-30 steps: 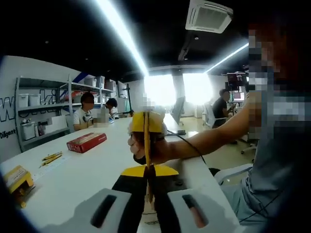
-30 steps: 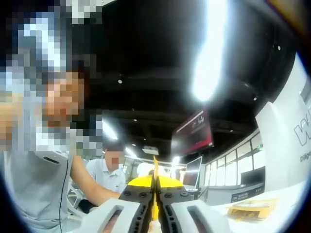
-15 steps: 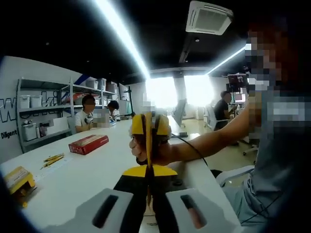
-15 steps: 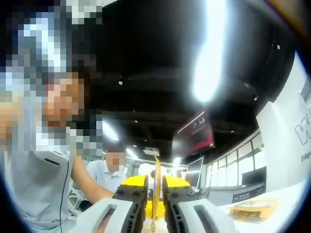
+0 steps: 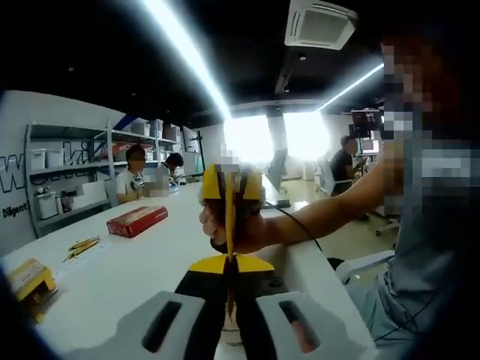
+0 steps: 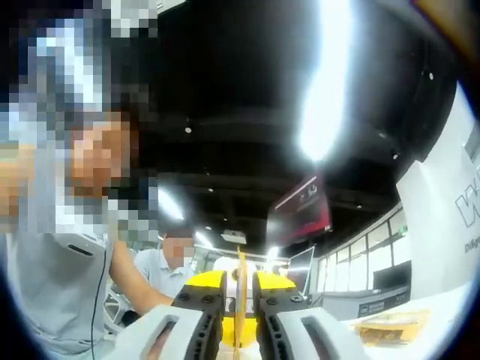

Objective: Tear open the coffee pouch, take out the coffee, and pour the coffee from the pouch into the cup

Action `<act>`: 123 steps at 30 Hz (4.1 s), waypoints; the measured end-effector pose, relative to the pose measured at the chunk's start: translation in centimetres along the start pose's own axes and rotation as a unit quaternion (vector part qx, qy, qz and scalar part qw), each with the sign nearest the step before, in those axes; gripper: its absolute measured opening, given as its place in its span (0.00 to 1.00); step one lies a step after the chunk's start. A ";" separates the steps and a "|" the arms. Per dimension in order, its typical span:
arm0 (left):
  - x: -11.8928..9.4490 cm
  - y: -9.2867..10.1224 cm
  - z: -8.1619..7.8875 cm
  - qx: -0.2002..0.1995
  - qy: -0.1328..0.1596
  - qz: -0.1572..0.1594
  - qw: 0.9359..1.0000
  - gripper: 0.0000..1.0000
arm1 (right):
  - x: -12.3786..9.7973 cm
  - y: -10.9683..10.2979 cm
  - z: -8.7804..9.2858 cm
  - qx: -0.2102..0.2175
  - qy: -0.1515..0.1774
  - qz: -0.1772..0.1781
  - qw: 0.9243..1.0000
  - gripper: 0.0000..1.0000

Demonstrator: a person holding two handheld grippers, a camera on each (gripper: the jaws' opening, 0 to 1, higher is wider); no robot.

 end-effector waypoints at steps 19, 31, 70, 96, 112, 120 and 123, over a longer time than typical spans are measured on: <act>-0.2 -0.1 -0.2 -0.004 0.007 0.000 1.000 0.05 | -0.3 0.6 -0.3 -0.006 0.000 0.000 1.000 0.13; 0.0 0.0 0.1 -0.026 0.004 0.008 1.000 0.07 | 0.0 0.4 -0.1 -0.013 -0.011 0.010 1.000 0.06; -0.1 -0.1 -0.1 -0.012 0.016 -0.006 1.000 0.12 | -0.2 0.4 0.2 -0.007 -0.020 0.015 1.000 0.03; -0.2 0.0 -0.3 -0.011 0.018 -0.008 1.000 0.04 | -0.4 0.9 0.3 -0.002 -0.015 0.016 1.000 0.11; -0.1 -0.2 -0.1 -0.021 0.035 -0.014 0.999 0.20 | -0.8 0.5 0.2 -0.005 -0.021 0.023 0.999 0.03; -0.2 -0.2 -0.2 -0.021 0.025 -0.010 0.999 0.05 | -0.5 0.4 0.3 0.005 -0.018 0.020 1.000 0.04; -0.1 -0.2 -0.2 -0.021 0.035 -0.010 0.999 0.22 | -0.6 0.3 0.2 -0.003 -0.014 0.021 1.000 0.03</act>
Point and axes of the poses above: the point that each gripper's makers call its tool centre point, and the gripper's own axes: x roughly forward along the fingers, y roughly to its right, z roughly out of its underside, the point moved 8 cm from there along -x, roughly backward along the fingers, and after that the axes turned 12 degrees about x, right-handed, at the moved point
